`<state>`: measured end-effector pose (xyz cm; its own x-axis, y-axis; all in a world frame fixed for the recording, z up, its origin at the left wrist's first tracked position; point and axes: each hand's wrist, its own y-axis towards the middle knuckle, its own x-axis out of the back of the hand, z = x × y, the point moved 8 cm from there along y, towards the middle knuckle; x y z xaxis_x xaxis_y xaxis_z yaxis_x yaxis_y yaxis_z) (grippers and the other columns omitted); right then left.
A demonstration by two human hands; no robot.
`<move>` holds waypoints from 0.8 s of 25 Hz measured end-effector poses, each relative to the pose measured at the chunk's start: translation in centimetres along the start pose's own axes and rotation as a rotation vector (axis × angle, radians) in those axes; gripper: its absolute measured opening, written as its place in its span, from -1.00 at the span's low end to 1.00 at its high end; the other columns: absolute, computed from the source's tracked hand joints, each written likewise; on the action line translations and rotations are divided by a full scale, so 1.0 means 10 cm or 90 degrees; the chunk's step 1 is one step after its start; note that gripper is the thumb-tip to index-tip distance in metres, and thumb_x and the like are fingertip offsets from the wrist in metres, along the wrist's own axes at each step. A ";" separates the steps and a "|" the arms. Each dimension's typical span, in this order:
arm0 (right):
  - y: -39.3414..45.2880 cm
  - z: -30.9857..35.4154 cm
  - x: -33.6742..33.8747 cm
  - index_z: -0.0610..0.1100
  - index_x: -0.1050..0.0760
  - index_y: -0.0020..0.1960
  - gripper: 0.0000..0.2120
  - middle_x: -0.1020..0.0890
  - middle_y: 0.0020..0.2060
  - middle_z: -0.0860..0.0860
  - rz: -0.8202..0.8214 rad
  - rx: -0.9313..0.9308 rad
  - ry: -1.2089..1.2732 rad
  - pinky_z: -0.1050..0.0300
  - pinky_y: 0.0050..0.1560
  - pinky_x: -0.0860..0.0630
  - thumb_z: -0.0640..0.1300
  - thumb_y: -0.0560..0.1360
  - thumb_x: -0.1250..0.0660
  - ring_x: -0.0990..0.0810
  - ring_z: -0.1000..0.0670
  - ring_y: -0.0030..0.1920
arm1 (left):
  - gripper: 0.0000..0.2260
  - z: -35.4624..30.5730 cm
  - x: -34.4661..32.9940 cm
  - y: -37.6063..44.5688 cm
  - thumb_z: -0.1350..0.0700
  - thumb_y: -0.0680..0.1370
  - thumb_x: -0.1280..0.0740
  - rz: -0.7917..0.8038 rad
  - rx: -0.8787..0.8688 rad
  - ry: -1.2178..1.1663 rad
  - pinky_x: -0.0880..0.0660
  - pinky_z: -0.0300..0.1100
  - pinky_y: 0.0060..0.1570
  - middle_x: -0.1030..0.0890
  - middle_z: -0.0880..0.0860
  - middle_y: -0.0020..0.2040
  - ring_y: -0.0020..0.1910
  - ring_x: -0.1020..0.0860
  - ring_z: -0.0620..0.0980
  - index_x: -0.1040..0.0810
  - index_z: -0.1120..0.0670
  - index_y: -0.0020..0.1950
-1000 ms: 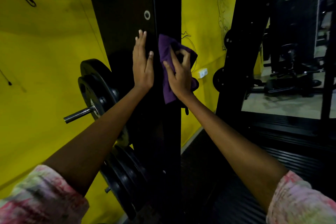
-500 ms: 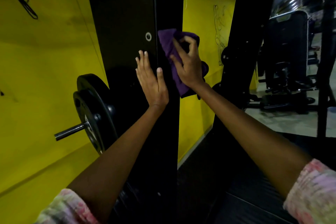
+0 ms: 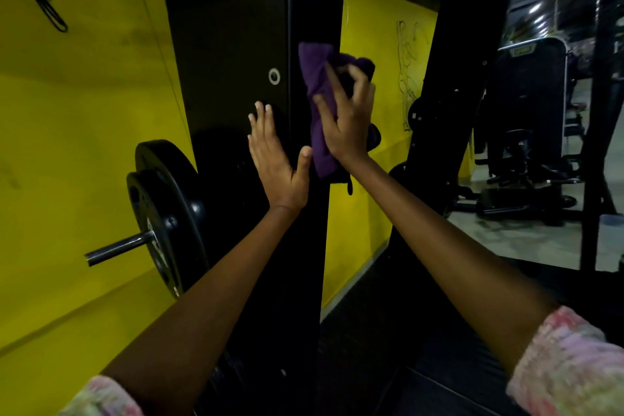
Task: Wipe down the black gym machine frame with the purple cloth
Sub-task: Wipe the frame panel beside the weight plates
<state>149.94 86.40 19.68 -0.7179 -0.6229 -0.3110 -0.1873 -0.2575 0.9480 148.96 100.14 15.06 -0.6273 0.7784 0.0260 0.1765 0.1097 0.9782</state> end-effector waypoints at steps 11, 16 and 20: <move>0.41 0.00 -0.02 -0.23 -0.51 0.28 -0.58 -0.51 0.23 -0.27 0.012 -0.040 0.011 0.19 0.14 -0.36 0.01 0.54 -0.20 -0.43 -0.22 0.19 | -0.20 -0.14 0.13 0.30 -0.41 0.50 0.15 -0.042 0.047 0.040 0.20 0.22 0.42 -0.25 0.11 0.51 0.51 -0.13 0.06 -0.25 0.15 0.48; 0.52 0.11 0.05 -0.24 -0.51 0.27 -0.57 -0.50 0.21 -0.28 -0.038 -0.091 0.034 0.29 0.08 -0.31 -0.01 0.52 -0.19 -0.46 -0.20 0.16 | -0.19 -0.55 0.06 1.01 -0.39 0.51 0.23 -0.069 -0.022 0.009 0.21 0.11 0.43 -0.18 0.11 0.54 0.54 -0.06 0.08 -0.20 0.14 0.52; 0.41 0.11 0.04 -0.27 -0.51 0.26 -0.60 -0.51 0.16 -0.31 0.016 0.023 0.039 0.44 0.17 -0.25 -0.07 0.52 -0.23 -0.44 -0.18 0.15 | -0.17 -0.52 -0.01 1.03 -0.40 0.50 0.23 -0.048 -0.037 -0.011 0.17 0.04 0.44 -0.16 0.11 0.55 0.54 -0.04 0.07 -0.16 0.15 0.53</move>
<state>148.11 85.89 23.50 -0.6805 -0.6732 -0.2894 -0.1943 -0.2151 0.9571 146.90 97.93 26.16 -0.6239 0.7798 -0.0508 0.0845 0.1319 0.9877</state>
